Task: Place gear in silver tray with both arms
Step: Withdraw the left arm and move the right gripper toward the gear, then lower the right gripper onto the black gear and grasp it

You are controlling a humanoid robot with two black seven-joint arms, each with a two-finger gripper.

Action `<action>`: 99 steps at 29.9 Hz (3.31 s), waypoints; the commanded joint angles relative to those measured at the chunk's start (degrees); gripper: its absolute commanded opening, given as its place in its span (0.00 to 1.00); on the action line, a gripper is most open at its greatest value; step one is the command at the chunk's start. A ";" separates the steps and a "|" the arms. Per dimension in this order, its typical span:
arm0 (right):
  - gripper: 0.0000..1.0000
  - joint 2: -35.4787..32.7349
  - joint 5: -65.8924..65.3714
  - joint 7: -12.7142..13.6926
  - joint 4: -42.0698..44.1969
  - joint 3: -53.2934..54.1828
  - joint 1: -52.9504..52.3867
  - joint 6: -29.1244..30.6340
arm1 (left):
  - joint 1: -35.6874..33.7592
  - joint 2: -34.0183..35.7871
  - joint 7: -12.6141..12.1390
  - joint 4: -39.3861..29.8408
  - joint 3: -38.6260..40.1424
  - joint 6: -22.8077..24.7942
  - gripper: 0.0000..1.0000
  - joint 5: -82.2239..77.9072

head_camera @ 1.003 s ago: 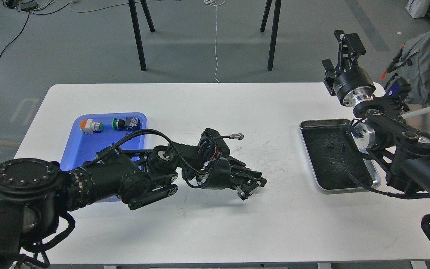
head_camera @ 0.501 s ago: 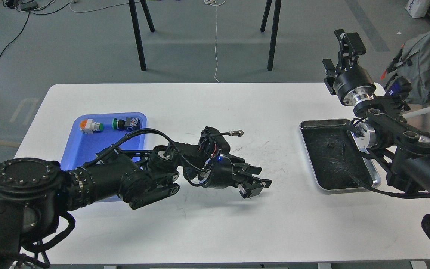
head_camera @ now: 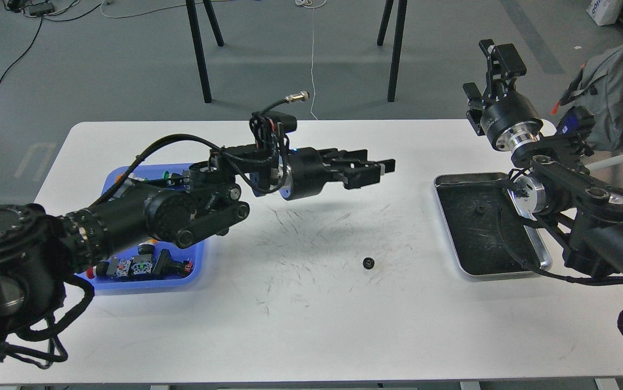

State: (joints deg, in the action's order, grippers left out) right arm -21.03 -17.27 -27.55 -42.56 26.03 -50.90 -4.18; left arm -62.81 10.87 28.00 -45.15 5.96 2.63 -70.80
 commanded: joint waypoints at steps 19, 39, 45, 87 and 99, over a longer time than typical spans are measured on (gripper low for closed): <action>0.98 -13.24 -6.88 0.04 -17.64 -25.49 -9.48 3.55 | 2.34 21.56 0.00 1.12 3.98 14.41 1.00 42.23; 0.98 -7.19 -34.76 -0.45 -22.83 -57.31 -25.65 4.00 | 5.68 21.74 0.00 8.68 5.29 25.37 1.00 59.10; 0.98 -2.53 -40.99 -0.45 -22.57 -64.69 -30.31 4.00 | 6.04 21.30 0.00 8.42 5.91 25.37 1.00 60.95; 0.75 21.03 -50.93 -0.45 -12.29 -87.64 -35.76 4.09 | 7.97 20.77 0.00 9.47 8.46 25.37 1.00 64.29; 0.59 21.03 -50.93 -0.45 -10.88 -88.17 -34.80 4.09 | 8.59 20.68 0.00 10.35 8.37 25.37 1.00 64.20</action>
State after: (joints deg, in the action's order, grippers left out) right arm 0.00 -68.27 -28.00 -54.34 -62.22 -86.31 -0.09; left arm -54.38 31.56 28.00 -34.80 14.42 28.00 -6.58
